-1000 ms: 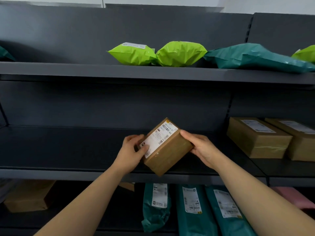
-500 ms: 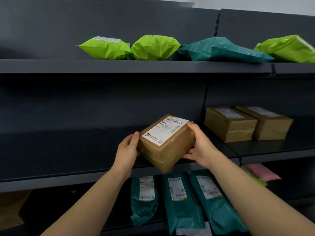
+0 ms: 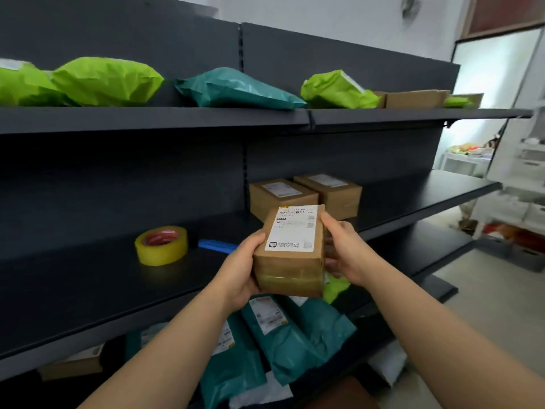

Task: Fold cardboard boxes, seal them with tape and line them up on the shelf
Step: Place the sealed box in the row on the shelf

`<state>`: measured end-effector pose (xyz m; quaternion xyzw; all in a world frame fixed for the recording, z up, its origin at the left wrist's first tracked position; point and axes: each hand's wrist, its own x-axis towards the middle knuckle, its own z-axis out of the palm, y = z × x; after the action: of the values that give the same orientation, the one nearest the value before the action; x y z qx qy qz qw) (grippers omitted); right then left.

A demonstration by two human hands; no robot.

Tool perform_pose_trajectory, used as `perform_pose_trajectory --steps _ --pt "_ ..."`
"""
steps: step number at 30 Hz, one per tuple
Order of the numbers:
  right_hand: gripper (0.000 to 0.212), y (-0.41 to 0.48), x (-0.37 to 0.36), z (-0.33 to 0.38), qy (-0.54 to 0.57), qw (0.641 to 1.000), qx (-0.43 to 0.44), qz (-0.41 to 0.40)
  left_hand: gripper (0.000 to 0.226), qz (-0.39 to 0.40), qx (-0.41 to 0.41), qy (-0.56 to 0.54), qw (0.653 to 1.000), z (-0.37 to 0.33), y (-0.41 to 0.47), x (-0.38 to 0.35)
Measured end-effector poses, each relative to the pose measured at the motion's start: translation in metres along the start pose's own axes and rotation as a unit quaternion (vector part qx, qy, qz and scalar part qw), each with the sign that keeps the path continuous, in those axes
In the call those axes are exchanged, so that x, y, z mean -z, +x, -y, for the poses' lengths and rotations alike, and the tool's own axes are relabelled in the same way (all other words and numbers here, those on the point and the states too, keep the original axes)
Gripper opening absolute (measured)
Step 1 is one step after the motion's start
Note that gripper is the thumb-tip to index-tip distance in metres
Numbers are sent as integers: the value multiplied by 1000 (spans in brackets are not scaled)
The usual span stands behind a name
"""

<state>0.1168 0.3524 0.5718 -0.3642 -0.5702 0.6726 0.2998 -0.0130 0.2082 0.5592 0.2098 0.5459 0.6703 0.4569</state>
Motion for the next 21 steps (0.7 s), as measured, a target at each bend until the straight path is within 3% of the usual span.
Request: perform_pose_trajectory --steps 3,9,15,21 --pt "41 3 45 1 -39 999 14 -5 33 -10 3 5 1000 15 23 -45" --pt "31 23 149 7 -43 999 13 7 38 -15 -23 16 999 47 65 -147" --pt "30 55 245 25 -22 998 11 60 32 -41 -19 -2 999 67 94 -249" --pt "33 92 300 32 23 997 39 55 28 -68 -28 24 997 70 123 -306"
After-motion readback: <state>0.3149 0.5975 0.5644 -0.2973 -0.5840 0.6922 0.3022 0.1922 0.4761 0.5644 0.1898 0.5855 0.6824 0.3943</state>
